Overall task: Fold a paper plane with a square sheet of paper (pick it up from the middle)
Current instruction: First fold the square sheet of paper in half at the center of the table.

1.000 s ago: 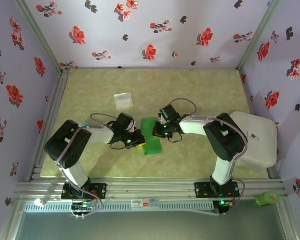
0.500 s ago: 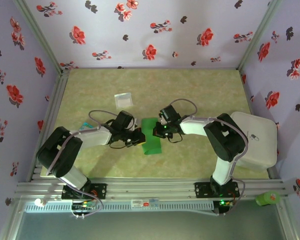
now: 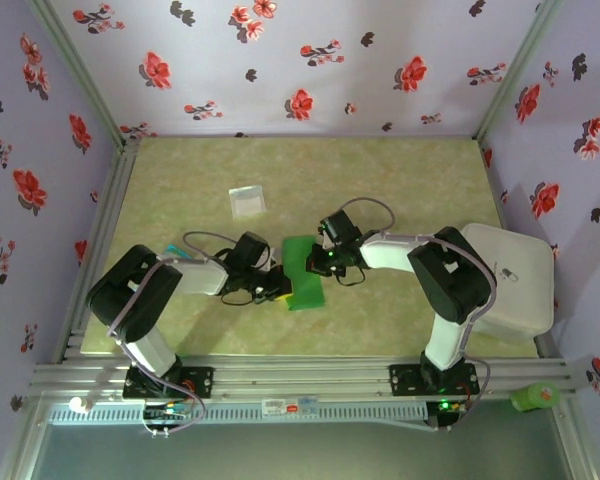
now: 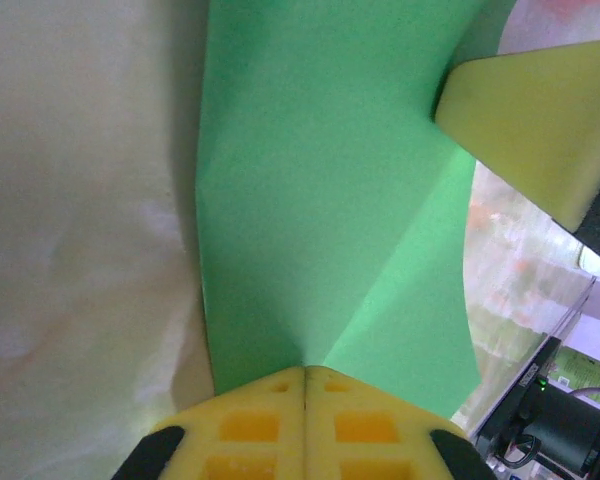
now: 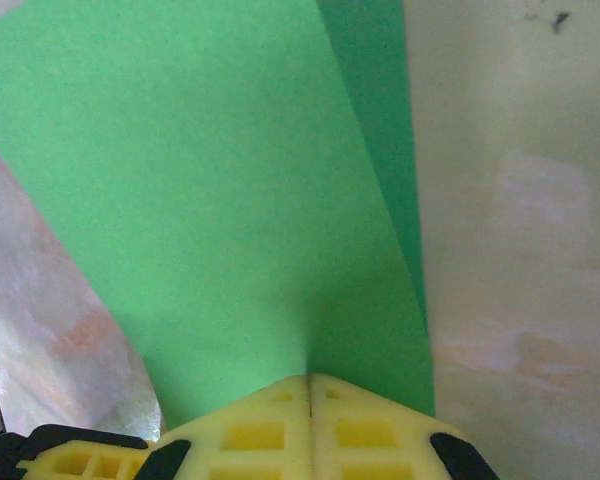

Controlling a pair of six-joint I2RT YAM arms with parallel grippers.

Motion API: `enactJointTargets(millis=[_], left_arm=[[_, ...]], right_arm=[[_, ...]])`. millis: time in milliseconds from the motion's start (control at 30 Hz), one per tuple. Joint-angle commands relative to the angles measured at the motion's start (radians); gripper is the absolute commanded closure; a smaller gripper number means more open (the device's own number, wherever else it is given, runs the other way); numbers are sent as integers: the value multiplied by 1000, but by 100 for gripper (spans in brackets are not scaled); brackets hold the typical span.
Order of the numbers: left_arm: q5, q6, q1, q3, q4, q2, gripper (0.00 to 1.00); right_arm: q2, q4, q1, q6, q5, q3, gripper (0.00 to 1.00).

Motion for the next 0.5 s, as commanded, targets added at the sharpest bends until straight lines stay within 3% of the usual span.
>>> enactJointTargets(millis=[0,267,467], left_arm=[[-50,42,-8,-45,-114,-9,100],[-69,35,-27,-16,-112,-145,100],[-58,-33,-31,-4,-18,-140,100]], right_arm=[[35,-162,-6,9,116,-52,100],[38,-157,-6,16,122,-51,100],[36,-155,-6,20,124,-49,100]])
